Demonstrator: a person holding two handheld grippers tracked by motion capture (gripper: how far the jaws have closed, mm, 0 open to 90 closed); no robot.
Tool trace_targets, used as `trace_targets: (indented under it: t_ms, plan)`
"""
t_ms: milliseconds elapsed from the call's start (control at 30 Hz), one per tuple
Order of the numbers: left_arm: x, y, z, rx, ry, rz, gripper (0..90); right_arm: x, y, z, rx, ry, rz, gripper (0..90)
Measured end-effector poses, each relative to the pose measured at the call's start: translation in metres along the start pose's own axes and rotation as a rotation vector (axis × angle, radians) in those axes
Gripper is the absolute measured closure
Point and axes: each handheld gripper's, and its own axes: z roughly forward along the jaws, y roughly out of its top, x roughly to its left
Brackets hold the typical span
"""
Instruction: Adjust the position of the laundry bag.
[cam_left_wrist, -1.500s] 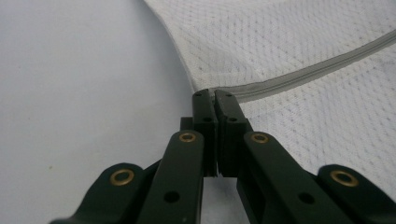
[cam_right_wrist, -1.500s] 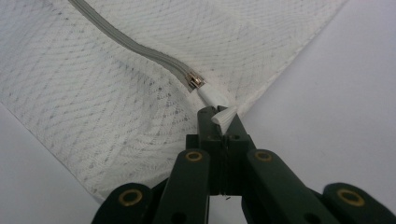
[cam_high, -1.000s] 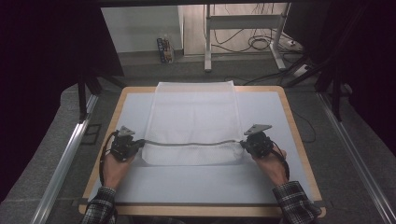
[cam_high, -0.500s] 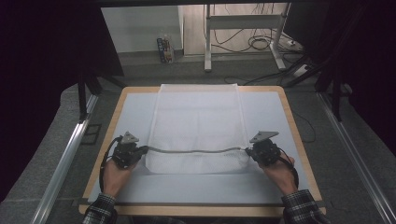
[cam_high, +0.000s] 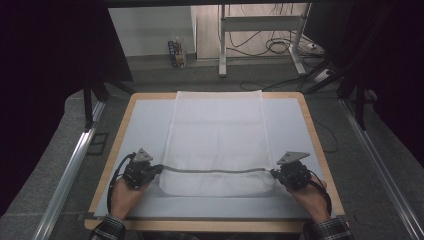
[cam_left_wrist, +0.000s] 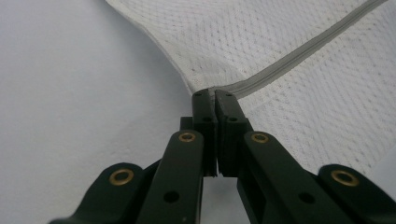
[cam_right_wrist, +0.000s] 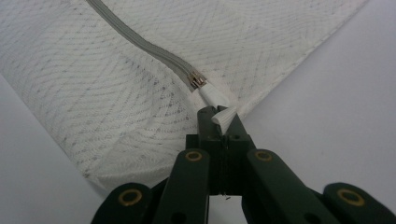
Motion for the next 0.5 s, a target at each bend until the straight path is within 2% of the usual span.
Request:
trace_targets:
  t_ms: [267,500]
  plan:
    - [-0.011,-0.006,-0.004,0.018,-0.027,0.021,88.6,0.006,-0.016,-0.009,0.010,0.018,0.011,88.6]
    - [-0.019,-0.011,-0.005,0.041,-0.025,0.036,88.4,0.008,-0.025,-0.013,0.019,0.038,0.017,88.4]
